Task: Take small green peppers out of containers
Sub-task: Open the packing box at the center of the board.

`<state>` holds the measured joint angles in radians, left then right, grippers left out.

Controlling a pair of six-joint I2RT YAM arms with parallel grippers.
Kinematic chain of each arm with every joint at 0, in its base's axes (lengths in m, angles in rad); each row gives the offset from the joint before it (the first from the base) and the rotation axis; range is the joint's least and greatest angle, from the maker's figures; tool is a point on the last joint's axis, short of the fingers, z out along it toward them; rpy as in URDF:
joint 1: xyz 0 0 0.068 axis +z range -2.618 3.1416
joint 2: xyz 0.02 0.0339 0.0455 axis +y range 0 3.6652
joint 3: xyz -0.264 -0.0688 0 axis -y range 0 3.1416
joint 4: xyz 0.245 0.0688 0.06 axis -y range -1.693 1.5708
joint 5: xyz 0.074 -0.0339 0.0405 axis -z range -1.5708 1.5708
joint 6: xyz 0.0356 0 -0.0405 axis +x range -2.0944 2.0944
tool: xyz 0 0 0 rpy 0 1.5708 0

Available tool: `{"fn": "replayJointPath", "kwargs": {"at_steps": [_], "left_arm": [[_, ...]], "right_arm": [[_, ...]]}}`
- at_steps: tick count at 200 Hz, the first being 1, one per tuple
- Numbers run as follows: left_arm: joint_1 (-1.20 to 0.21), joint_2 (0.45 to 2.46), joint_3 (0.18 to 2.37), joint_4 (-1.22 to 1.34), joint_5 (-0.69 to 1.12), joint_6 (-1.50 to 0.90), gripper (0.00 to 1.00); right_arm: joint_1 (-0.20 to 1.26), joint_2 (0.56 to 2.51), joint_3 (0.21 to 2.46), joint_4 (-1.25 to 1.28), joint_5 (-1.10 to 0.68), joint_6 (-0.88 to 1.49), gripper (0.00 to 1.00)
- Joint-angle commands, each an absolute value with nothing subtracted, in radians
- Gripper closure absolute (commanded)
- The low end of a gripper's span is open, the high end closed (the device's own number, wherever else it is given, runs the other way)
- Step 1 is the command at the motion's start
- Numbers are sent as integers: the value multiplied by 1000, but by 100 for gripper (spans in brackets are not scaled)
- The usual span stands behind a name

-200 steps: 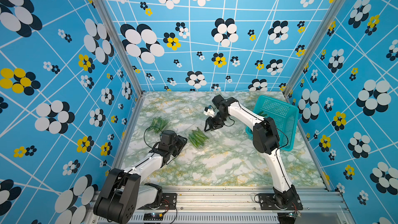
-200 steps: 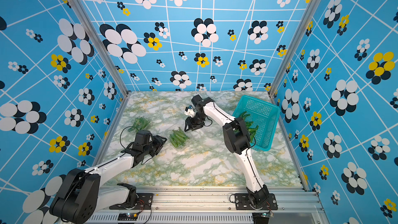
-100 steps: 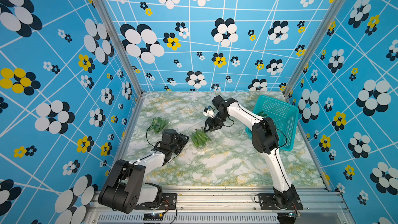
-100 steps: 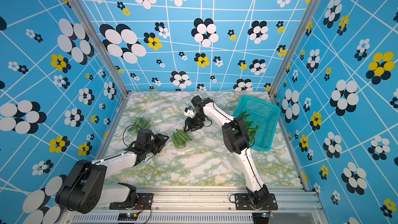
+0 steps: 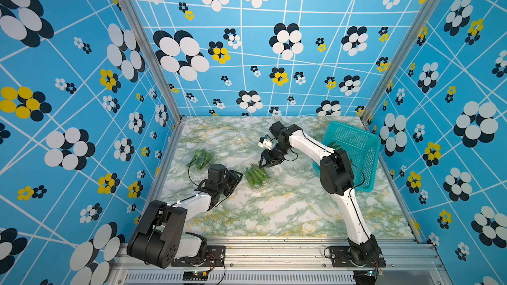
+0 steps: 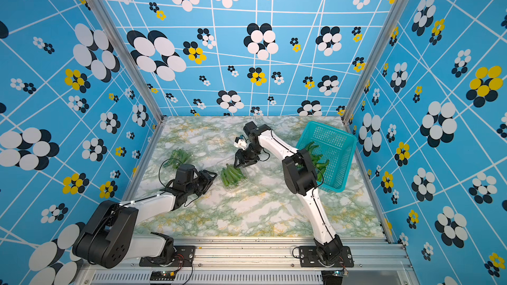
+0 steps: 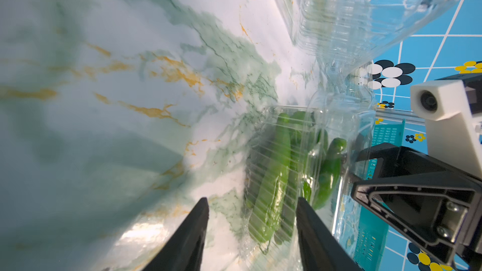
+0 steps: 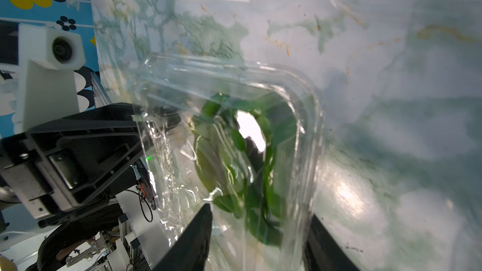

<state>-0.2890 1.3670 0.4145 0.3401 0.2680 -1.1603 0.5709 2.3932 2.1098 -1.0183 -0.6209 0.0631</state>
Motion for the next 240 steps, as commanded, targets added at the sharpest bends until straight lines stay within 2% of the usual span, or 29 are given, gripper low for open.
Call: {"fn": "replayJointPath", "kwargs": {"at_steps": [1,78,135,148,175,212,240], "left_arm": [[-307,1380,449,360,285,-1146,45],[-321,1395,453,394,293,-1137,45],[-343,1508,511,450,310,-1141,46],[-348,1523,520,467,311,-1149,51],[-350,1529,525,453,312,-1153,66],[-350,1460,537,335,281,-1147,74],[-350,1392,558,201,220,-1116,80]], "right_arm": [[577,2422,2140,-1062,-654,53,46],[584,2444,2163,-1086,-680,36,47],[585,2451,2179,-1103,-691,26,47],[586,2453,2190,-1112,-690,21,47],[584,2442,2208,-1121,-676,15,47],[548,2395,2218,-1071,-624,45,44],[525,2350,2252,-1041,-478,71,41]]}}
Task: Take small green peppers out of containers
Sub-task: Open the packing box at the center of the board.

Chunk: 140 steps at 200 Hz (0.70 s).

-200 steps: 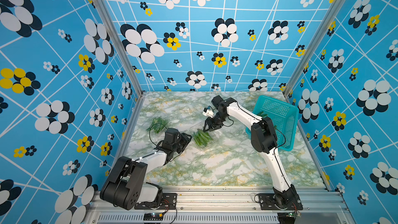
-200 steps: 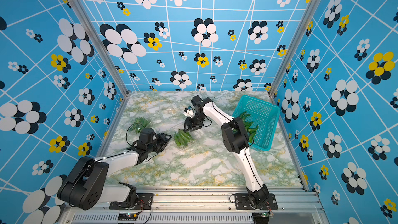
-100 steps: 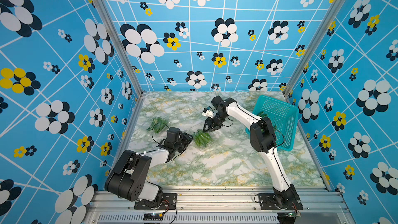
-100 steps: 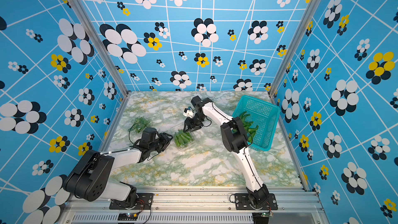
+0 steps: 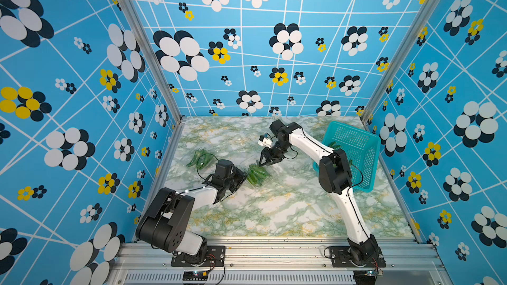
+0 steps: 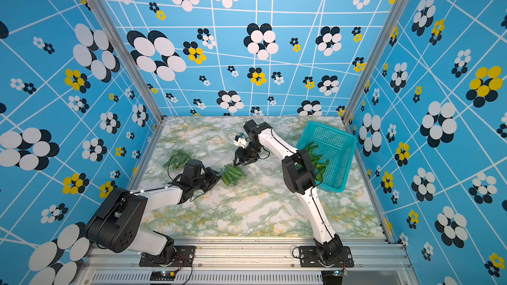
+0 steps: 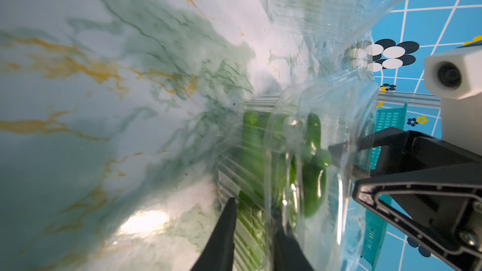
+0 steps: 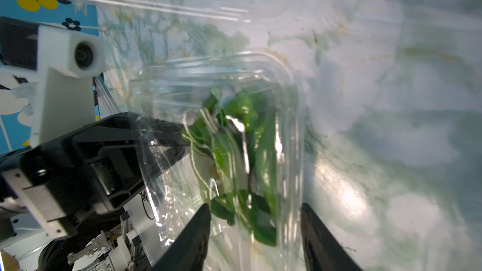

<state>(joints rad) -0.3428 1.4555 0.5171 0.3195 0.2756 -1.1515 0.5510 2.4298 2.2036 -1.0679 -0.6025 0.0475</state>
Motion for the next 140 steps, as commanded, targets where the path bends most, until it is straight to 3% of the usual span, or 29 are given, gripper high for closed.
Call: {"fn": "replayJointPath", "kwargs": {"at_steps": [1,63,140], "left_arm": [[-350,1390,559,197,218,-1115,80],[-348,1394,580,117,180,-1114,86],[-351,1403,594,88,156,-1115,86]], "right_arm": [[524,2348,2252,-1039,-472,72,41],[525,2115,2063,-851,-112,138,38],[674,2061,1984,-933,-89,77,41]]}}
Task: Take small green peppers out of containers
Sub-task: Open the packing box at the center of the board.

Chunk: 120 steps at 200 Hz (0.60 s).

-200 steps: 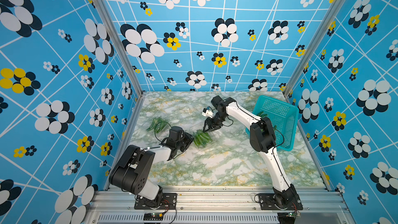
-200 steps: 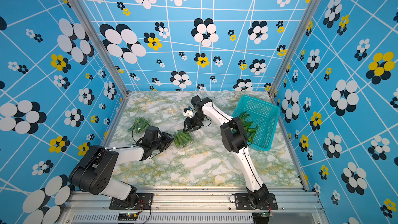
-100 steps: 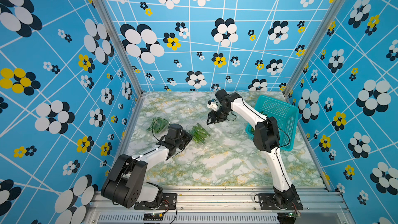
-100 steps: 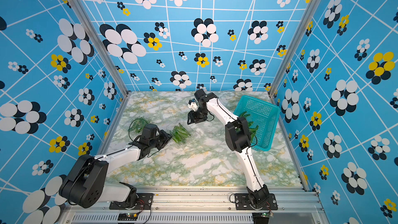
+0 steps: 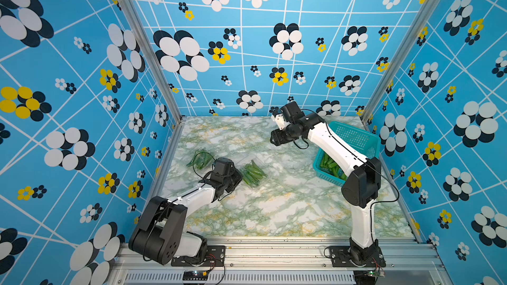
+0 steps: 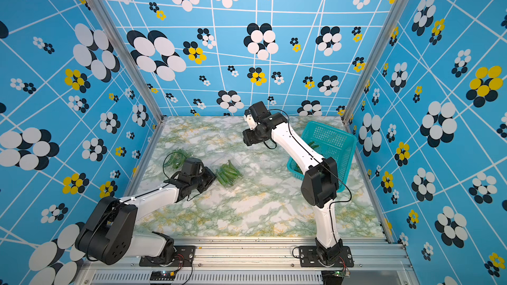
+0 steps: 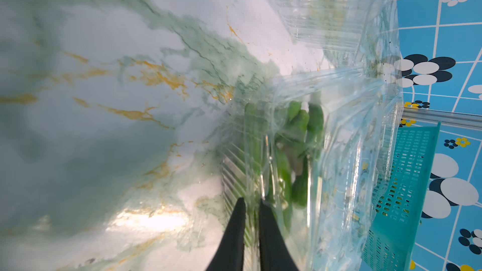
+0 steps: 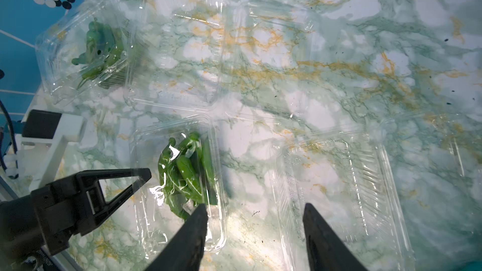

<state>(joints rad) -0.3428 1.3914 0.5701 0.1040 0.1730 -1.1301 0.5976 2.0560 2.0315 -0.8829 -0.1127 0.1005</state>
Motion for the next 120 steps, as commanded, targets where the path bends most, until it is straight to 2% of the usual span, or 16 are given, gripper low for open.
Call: {"fn": "replayJointPath", "kwargs": {"at_steps": [1,60,120], "left_arm": [[-351,1402,594,88,155,-1115,86],[-350,1399,575,107,161,-1104,86],[-350,1417,563,157,179,-1109,86]], "right_arm": [[677,2060,1980,-933,-89,77,41],[795,2048,1892,-910,-89,116,41],[885,2093,1908,-930,-85,107,41]]}}
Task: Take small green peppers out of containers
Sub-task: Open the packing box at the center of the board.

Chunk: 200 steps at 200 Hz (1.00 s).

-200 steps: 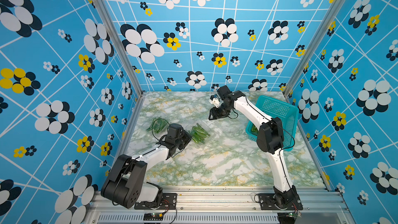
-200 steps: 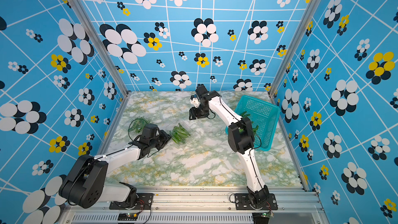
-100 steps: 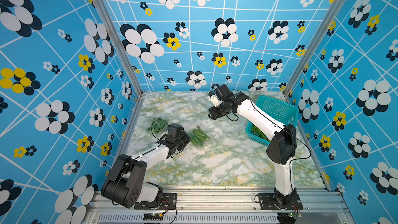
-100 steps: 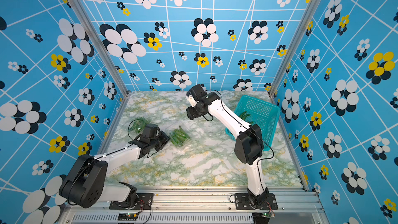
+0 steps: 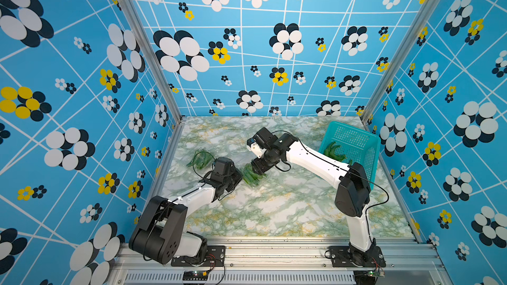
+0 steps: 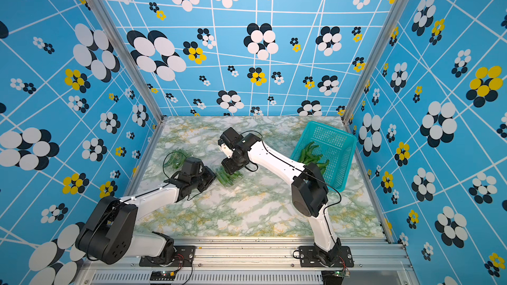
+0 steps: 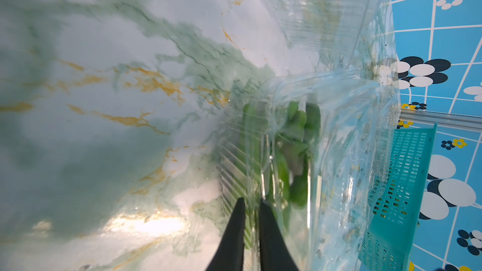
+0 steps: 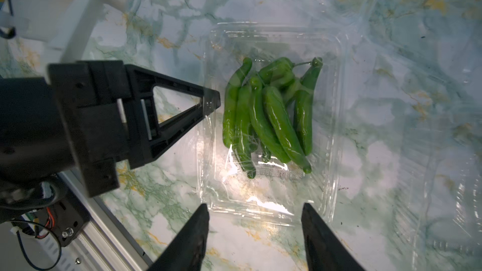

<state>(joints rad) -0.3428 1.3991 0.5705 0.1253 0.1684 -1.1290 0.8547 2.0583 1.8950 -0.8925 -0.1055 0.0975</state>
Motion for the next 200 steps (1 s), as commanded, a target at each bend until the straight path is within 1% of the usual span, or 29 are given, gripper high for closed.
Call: {"fn": "replayJointPath", "kwargs": {"at_steps": [1,45,72,134,200], "left_arm": [[-350,1417,561,158,178,-1109,86],[-350,1425,552,181,187,-1110,86],[-349,1427,546,195,192,-1111,86],[-348,1433,529,231,202,-1118,86],[-345,1448,511,276,218,-1124,86]], "right_arm": [[887,2094,1909,-930,-84,106,41],[923,2143,1915,-905,-26,110,41],[937,2167,1914,-888,43,124,40],[943,2233,1930,-854,42,156,38],[963,2270,1932,-853,105,175,38]]}}
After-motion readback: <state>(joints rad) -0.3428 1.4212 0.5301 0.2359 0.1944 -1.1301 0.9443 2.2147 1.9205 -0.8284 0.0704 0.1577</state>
